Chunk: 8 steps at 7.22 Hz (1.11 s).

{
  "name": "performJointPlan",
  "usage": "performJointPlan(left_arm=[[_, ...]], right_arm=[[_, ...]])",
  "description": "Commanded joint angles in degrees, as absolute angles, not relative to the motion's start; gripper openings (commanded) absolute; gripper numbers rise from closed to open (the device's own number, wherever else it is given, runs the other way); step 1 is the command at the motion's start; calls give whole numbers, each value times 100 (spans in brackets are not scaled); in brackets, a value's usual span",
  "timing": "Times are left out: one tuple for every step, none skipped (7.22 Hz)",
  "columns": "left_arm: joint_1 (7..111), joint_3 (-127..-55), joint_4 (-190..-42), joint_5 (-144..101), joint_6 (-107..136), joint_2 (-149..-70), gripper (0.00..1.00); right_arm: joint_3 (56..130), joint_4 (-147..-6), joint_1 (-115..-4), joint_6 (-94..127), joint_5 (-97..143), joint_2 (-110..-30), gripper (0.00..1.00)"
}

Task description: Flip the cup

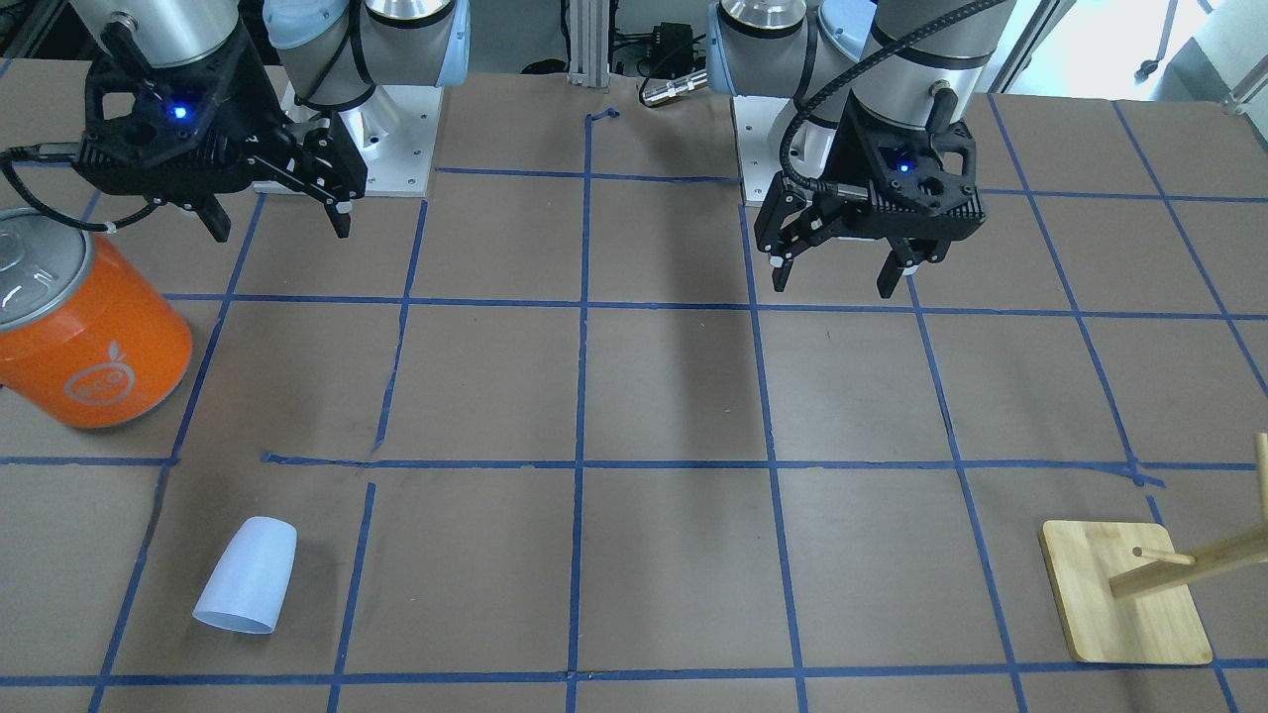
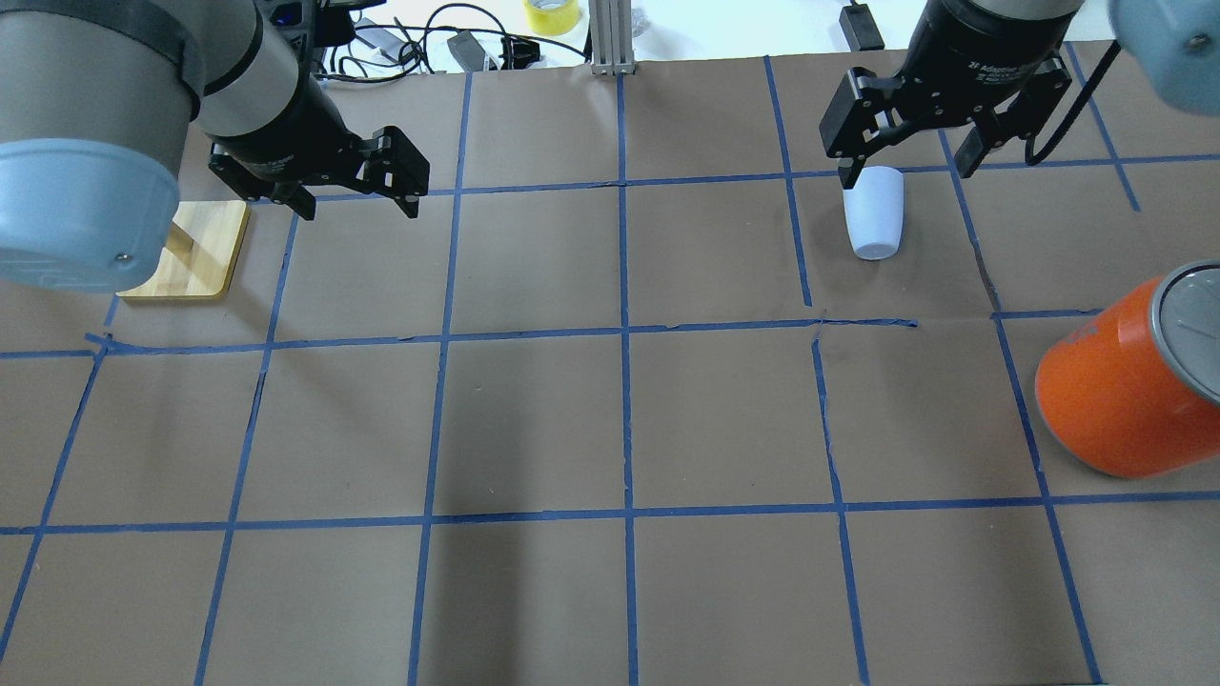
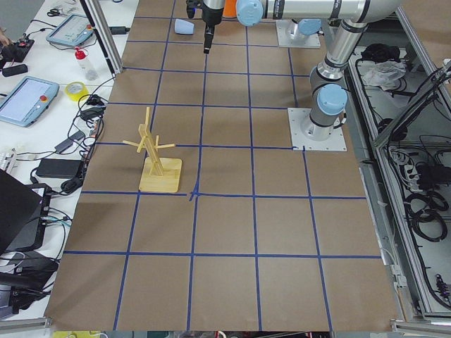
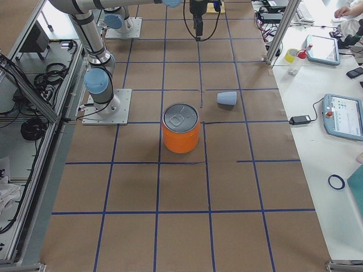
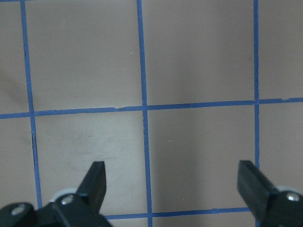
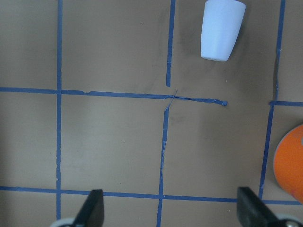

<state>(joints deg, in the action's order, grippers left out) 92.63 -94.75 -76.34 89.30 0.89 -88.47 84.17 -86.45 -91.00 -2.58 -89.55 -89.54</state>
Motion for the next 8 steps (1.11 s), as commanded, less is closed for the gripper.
performJointPlan(left_arm=[[9255,-9475,-7638,8947,88,-8833,100],[9255,-9475,-7646,8947,88,-8807,100],[9255,-9475,-7638,8939,88,-8833,100],[9255,-9475,-7638,8930,88,-8833,100],[9255,-9475,-7646,8956,88,-8833,100],[9255,-9492,-7655,8965,88,-8816,100],[9264,-9553,-7629,8921,97,-8807,100],[9264,-9571,-7629,8921,97,-8815,100]], right_arm=[[8481,-8674,-9123,-229,-8947,-8965,100],[8481,-8701,-9123,-211,-8947,-8965,100],[8481,-8719,-9114,-220,-8947,-8947,100],[8481,-8719,-9114,-202,-8956,-8939,100],[8481,-8684,-9097,-185,-9008,-8947,100],[8508,-8675,-9044,-132,-9052,-8912,100],[8621,-8710,-8922,-132,-8957,-8903,100],[8700,-8684,-8860,-132,-8965,-8912,100]])
